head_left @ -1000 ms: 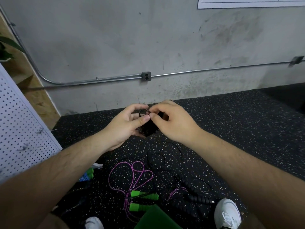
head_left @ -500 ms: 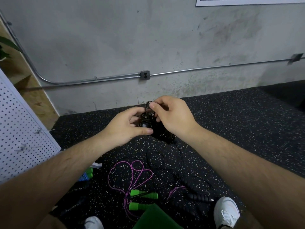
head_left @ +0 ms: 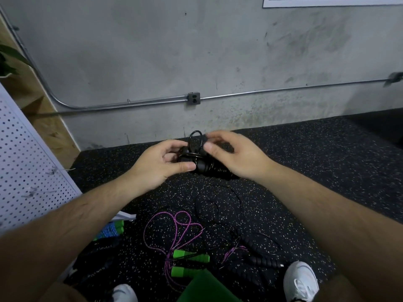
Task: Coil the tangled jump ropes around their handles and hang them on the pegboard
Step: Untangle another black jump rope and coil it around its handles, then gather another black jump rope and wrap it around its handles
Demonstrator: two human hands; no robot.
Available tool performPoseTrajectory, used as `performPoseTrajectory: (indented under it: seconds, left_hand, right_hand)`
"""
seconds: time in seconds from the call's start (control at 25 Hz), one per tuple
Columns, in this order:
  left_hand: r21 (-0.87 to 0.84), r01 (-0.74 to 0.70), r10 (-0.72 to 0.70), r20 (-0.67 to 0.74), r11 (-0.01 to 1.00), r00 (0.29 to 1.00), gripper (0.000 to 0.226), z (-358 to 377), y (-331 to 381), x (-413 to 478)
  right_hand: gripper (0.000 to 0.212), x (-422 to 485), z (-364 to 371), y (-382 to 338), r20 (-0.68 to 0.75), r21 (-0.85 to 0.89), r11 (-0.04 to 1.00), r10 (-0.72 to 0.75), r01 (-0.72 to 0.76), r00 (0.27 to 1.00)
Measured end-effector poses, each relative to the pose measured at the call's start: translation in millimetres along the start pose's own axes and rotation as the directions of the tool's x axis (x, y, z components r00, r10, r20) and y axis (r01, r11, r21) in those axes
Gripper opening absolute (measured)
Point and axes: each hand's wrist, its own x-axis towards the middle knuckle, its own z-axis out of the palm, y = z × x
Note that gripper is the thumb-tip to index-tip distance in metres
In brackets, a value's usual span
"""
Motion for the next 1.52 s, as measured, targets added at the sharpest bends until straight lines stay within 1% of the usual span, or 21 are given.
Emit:
performPoseTrajectory:
  seconds: [0.04, 0.08, 0.16, 0.2, 0.28, 0.4, 0.52, 0.64, 0.72, 0.84, 0.96, 1.04, 1.08, 1.12, 1.16, 1.2, 1.28, 1.36, 1.44, 1.48, 1.52]
  left_hand:
    - [-0.020, 0.004, -0.004, -0.023, 1.000, 1.000, 0.063, -3.5, 0.0, 0.6]
    - [-0.035, 0.003, -0.005, -0.044, 0.999, 0.999, 0.061, -7.2, -0.1, 1.5]
    - [-0.035, 0.007, -0.009, -0.057, 0.999, 0.998, 0.056, -13.3, -1.8, 3.3]
    - [-0.024, 0.012, -0.014, -0.051, 1.000, 0.999, 0.055, -17.3, -4.0, 4.9]
    - [0.060, 0.035, -0.033, -0.035, 0.998, 0.999, 0.056, -28.9, -11.5, 7.5]
    - [0.261, 0.098, -0.084, -0.066, 0.960, 0.994, 0.053, -50.8, -21.1, 7.3]
    - [0.347, 0.132, -0.102, -0.103, 0.928, 0.989, 0.053, -73.1, -18.1, 6.9]
    - [0.482, 0.199, -0.155, -0.131, 0.853, 0.979, 0.066, -99.8, -26.3, -1.1]
    - [0.493, 0.276, -0.192, -0.213, 0.825, 0.958, 0.064, -117.0, -53.7, -15.2]
    - [0.391, 0.391, -0.249, -0.366, 0.833, 0.897, 0.060, -131.4, -105.7, -46.9]
    - [0.257, 0.541, -0.397, -0.449, 0.801, 0.801, 0.060, -147.5, -169.7, -81.7]
    - [0.184, 0.586, -0.451, -0.474, 0.789, 0.756, 0.045, -157.4, -217.2, -104.2]
    - [0.161, 0.622, -0.485, -0.491, 0.766, 0.724, 0.035, -161.8, -239.2, -116.4]
    - [0.138, 0.661, -0.522, -0.504, 0.738, 0.688, 0.030, -164.6, -257.5, -126.5]
    - [0.111, 0.694, -0.557, -0.515, 0.711, 0.652, 0.032, -165.5, -272.5, -136.1]
    - [0.082, 0.725, -0.590, -0.521, 0.684, 0.616, 0.040, -166.0, -286.2, -145.6]
    - [0.076, 0.769, -0.629, -0.528, 0.634, 0.571, 0.056, -167.2, -309.8, -160.9]
    - [0.141, 0.817, -0.650, -0.538, 0.559, 0.537, 0.057, -170.1, -332.5, -174.9]
    - [0.172, 0.848, -0.687, -0.516, 0.502, 0.511, 0.053, -169.6, -350.3, -191.6]
    - [0.165, 0.859, -0.708, -0.504, 0.484, 0.496, 0.053, -169.0, -358.7, -202.1]
    - [0.152, 0.868, -0.719, -0.503, 0.473, 0.480, 0.053, -167.7, -363.2, -210.8]
  right_hand:
    - [0.054, 1.2, 0.7, 4.5, 0.069, -0.050, 0.998, -0.025, 0.028, 0.997]
    - [0.063, 2.1, 0.7, 6.3, 0.131, -0.053, 0.998, -0.018, 0.025, 0.991]
    - [0.074, 3.8, 1.4, 6.6, 0.229, 0.002, 1.000, 0.003, -0.004, 0.973]
    - [0.078, 6.4, 4.1, 7.0, 0.248, -0.013, 1.000, -0.005, 0.008, 0.969]
    - [0.082, 13.3, 15.6, 4.3, 0.251, -0.097, 0.994, -0.027, 0.053, 0.968]
    - [0.083, 24.7, 42.0, -2.5, 0.247, -0.163, 0.979, -0.079, 0.121, 0.966]
    - [0.082, 41.7, 71.4, -10.2, 0.252, -0.211, 0.961, -0.124, 0.179, 0.960]
    - [0.083, 58.5, 105.5, -22.0, 0.245, -0.256, 0.944, -0.145, 0.209, 0.959]
    - [0.084, 67.9, 137.8, -29.4, 0.270, -0.303, 0.920, -0.167, 0.248, 0.948]
    - [0.087, 77.0, 194.9, -35.2, 0.377, -0.305, 0.914, -0.142, 0.268, 0.915]
    - [0.086, 80.9, 258.5, -28.7, 0.512, -0.212, 0.955, -0.071, 0.206, 0.856]
    - [0.077, 78.5, 300.8, -22.1, 0.587, -0.167, 0.964, -0.070, 0.205, 0.806]
    - [0.073, 76.1, 324.2, -19.9, 0.616, -0.167, 0.960, -0.076, 0.225, 0.784]
    - [0.072, 73.2, 345.5, -18.5, 0.633, -0.183, 0.949, -0.085, 0.255, 0.770]
    - [0.072, 70.6, 366.3, -17.4, 0.645, -0.210, 0.935, -0.087, 0.286, 0.759]
    - [0.072, 67.9, 387.2, -16.1, 0.658, -0.233, 0.923, -0.082, 0.306, 0.748]
    - [0.074, 62.1, 426.5, -12.6, 0.705, -0.232, 0.922, -0.060, 0.311, 0.706]
    - [0.071, 50.0, 461.2, -6.8, 0.756, -0.200, 0.941, -0.029, 0.273, 0.653]
    - [0.076, 26.8, 490.6, -2.7, 0.796, -0.182, 0.962, 0.021, 0.205, 0.605]
    - [0.078, 12.9, 504.7, -2.2, 0.806, -0.175, 0.968, 0.036, 0.179, 0.591]
    - [0.078, -0.3, 517.0, -2.7, 0.801, -0.168, 0.972, 0.039, 0.163, 0.597]
